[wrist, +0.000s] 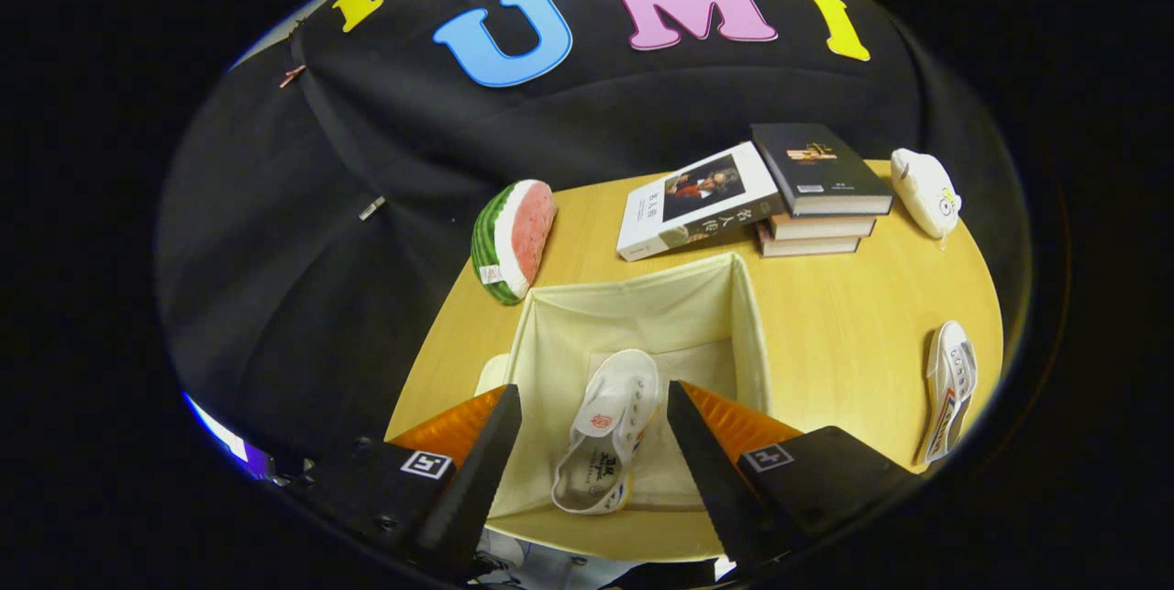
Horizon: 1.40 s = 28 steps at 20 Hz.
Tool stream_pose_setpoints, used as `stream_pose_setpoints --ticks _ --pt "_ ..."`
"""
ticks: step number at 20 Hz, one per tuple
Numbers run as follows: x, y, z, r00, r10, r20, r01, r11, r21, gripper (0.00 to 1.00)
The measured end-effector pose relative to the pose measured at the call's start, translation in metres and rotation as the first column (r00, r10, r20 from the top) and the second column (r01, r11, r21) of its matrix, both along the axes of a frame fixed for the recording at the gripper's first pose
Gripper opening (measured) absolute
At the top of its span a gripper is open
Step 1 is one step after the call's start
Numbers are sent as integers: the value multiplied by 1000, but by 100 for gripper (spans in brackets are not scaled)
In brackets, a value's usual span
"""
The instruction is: Open the storage box then place both shoes into the box .Put the left shoe in first, then the right shoe, with the right side of both shoes facing outward in a uniform manner.
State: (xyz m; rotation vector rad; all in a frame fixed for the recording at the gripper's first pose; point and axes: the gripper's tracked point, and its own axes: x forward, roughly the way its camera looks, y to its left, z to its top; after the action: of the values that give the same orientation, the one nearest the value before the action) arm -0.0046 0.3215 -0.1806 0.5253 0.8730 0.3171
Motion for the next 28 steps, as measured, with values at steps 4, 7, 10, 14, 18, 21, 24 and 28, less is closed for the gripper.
stream_pose_setpoints --ticks 4,7,10,14,18,21,24,28 --pt "-6 -72 9 996 -33 87 37 998 -47 98" --pt "-17 -133 3 990 -81 118 92 992 -89 98" --pt "-33 -194 -14 984 -137 110 150 981 -125 98" --pt "-65 -275 -55 976 -209 55 215 959 -184 98" --pt "-103 -336 -108 970 -242 -31 226 938 -261 98" --pt "-125 -364 -147 968 -237 -88 199 929 -311 97" --pt "-139 -378 -185 964 -225 -145 167 929 -331 95" --pt "-140 -386 -231 966 -186 -180 111 925 -364 91"
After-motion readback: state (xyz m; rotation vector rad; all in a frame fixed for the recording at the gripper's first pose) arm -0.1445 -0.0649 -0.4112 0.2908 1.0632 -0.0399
